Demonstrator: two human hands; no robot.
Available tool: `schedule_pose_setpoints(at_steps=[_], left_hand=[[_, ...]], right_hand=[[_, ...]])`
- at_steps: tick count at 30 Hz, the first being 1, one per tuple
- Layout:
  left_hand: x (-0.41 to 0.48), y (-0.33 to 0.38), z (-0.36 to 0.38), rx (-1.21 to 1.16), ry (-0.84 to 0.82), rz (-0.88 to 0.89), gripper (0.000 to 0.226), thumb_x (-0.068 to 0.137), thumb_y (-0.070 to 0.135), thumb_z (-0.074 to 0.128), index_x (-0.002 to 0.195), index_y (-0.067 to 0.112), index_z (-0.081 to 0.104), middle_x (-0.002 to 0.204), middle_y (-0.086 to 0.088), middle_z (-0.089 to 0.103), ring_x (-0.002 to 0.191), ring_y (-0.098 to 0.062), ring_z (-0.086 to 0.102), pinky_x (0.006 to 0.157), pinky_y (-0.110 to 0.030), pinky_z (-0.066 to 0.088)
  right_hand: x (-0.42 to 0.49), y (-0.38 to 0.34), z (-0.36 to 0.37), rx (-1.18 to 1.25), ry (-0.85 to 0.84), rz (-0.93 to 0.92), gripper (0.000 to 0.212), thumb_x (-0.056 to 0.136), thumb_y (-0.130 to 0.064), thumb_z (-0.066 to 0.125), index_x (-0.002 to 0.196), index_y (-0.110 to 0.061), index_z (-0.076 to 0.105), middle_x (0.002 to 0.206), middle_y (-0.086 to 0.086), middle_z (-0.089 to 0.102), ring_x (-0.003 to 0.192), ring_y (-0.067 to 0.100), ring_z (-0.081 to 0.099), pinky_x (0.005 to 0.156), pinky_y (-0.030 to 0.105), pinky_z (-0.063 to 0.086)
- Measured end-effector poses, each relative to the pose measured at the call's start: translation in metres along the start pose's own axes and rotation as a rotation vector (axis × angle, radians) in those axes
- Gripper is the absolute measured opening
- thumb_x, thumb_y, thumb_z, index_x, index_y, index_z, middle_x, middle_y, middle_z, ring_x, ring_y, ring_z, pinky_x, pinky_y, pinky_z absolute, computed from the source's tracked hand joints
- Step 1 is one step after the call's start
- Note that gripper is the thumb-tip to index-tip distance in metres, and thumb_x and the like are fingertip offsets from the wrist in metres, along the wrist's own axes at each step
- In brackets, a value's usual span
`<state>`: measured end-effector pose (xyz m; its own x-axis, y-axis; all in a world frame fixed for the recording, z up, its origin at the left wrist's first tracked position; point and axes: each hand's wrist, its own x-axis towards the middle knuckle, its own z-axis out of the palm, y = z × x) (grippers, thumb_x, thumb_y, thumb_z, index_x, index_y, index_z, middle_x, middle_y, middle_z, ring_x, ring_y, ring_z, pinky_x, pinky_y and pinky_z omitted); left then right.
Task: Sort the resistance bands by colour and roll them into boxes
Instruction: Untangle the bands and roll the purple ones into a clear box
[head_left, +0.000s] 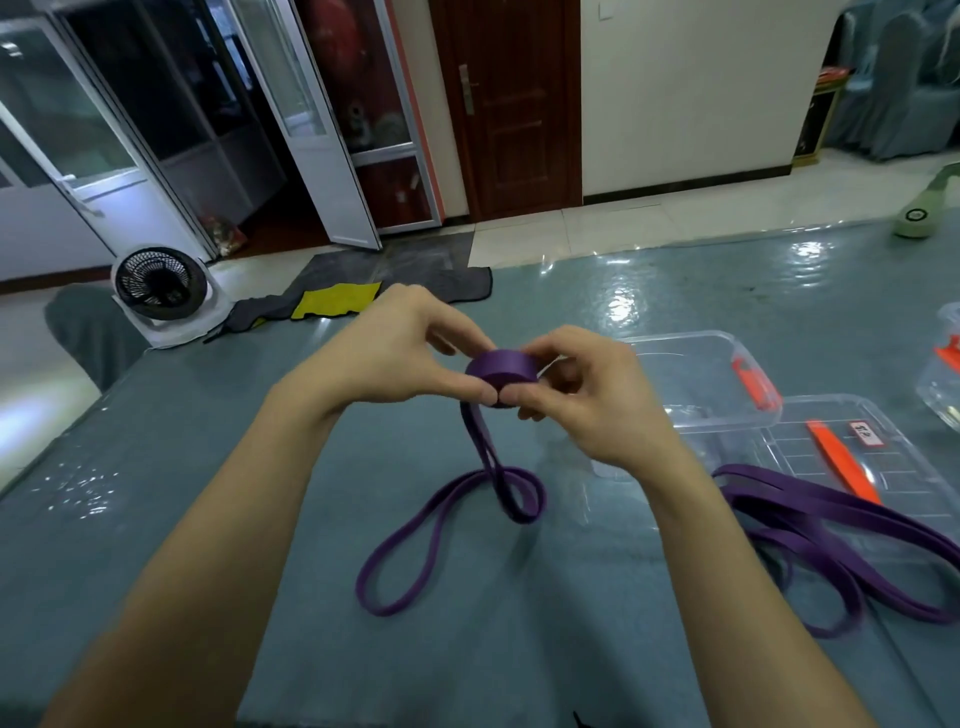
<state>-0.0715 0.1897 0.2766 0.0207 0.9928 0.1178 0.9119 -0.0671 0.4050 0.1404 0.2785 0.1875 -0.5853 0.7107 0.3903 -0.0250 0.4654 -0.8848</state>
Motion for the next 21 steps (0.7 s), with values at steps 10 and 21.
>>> schedule_pose_setpoints(at_steps=[10, 21], left_hand=[[-0.010, -0.008, 0.054, -0.693, 0.251, -0.039, 0.036, 0.068, 0.026, 0.097, 0.102, 0.024, 0.085, 0.099, 0.000, 0.086, 0.094, -0.017, 0.083, 0.082, -0.021, 0.063], [0.008, 0.021, 0.011, 0.479, -0.118, 0.012, 0.032, 0.071, 0.060, 0.092, 0.089, 0.034, 0.085, 0.074, 0.016, 0.078, 0.075, -0.007, 0.072, 0.071, -0.039, 0.060]], right_hand=[[-0.003, 0.016, 0.000, 0.568, 0.009, 0.112, 0.037, 0.083, -0.013, 0.082, 0.113, 0.004, 0.067, 0.095, 0.019, 0.078, 0.070, 0.029, 0.078, 0.071, 0.035, 0.064], [-0.002, 0.015, 0.015, -0.216, -0.188, 0.097, 0.025, 0.087, -0.027, 0.091, 0.106, -0.019, 0.076, 0.074, -0.019, 0.072, 0.063, 0.005, 0.074, 0.065, 0.028, 0.061]])
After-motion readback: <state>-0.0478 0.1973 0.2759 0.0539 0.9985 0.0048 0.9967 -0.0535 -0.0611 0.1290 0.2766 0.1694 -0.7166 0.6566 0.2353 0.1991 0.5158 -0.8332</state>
